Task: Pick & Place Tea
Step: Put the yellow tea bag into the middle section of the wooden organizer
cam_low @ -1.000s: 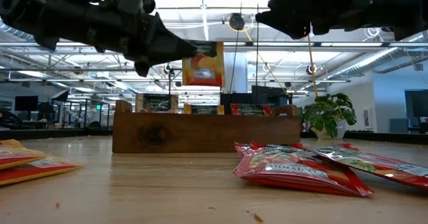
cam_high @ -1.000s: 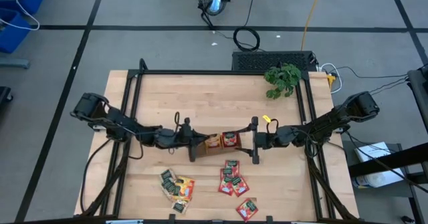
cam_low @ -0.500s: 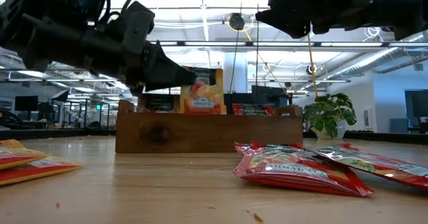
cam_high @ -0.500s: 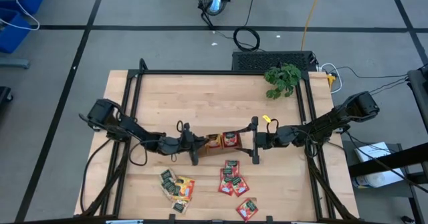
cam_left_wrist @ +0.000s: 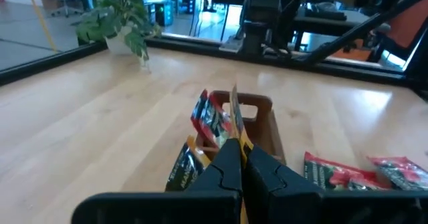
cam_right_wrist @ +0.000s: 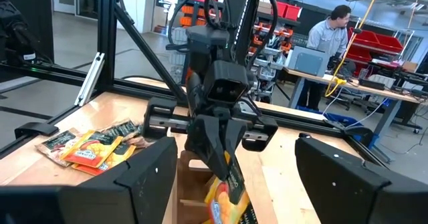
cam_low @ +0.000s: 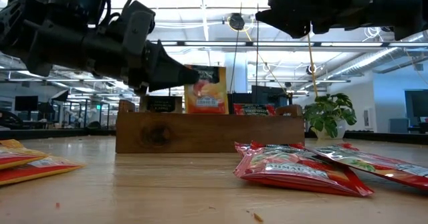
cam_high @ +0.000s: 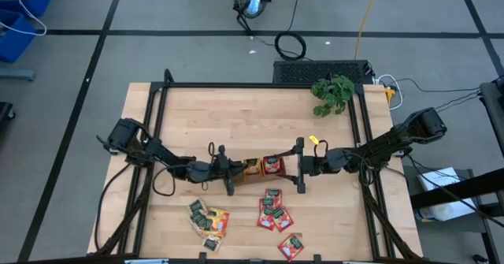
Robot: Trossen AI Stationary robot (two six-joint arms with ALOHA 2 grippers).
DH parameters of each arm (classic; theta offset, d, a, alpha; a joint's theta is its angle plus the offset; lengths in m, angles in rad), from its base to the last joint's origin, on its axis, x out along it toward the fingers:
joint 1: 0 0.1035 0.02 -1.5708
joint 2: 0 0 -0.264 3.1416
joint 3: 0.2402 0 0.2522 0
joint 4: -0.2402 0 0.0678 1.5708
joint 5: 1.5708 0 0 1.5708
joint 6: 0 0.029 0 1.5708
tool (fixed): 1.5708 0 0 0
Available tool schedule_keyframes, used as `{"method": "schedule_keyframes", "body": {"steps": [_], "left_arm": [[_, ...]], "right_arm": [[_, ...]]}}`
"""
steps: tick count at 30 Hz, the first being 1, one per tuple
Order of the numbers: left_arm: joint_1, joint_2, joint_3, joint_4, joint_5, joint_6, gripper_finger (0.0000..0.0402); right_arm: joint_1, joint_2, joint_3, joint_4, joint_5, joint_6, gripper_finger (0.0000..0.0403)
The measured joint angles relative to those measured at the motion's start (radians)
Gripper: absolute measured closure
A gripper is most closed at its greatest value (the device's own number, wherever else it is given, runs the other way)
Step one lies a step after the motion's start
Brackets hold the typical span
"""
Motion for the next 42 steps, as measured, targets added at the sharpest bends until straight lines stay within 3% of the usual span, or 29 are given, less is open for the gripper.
{"method": "schedule_keyframes", "body": {"steps": [28, 42], "left_arm": [[0.007, -0.001, 0.0, -0.13, 0.042, -0.039, 0.0396], [0.007, -0.003, 0.0, -0.106, 0.087, -0.052, 0.0247]], "right_arm": [[0.0, 0.0, 0.0, 0.005, 0.0, 0.0, 0.0122], [0.0, 0.0, 0.0, 0.008, 0.0, 0.004, 0.0122]]}}
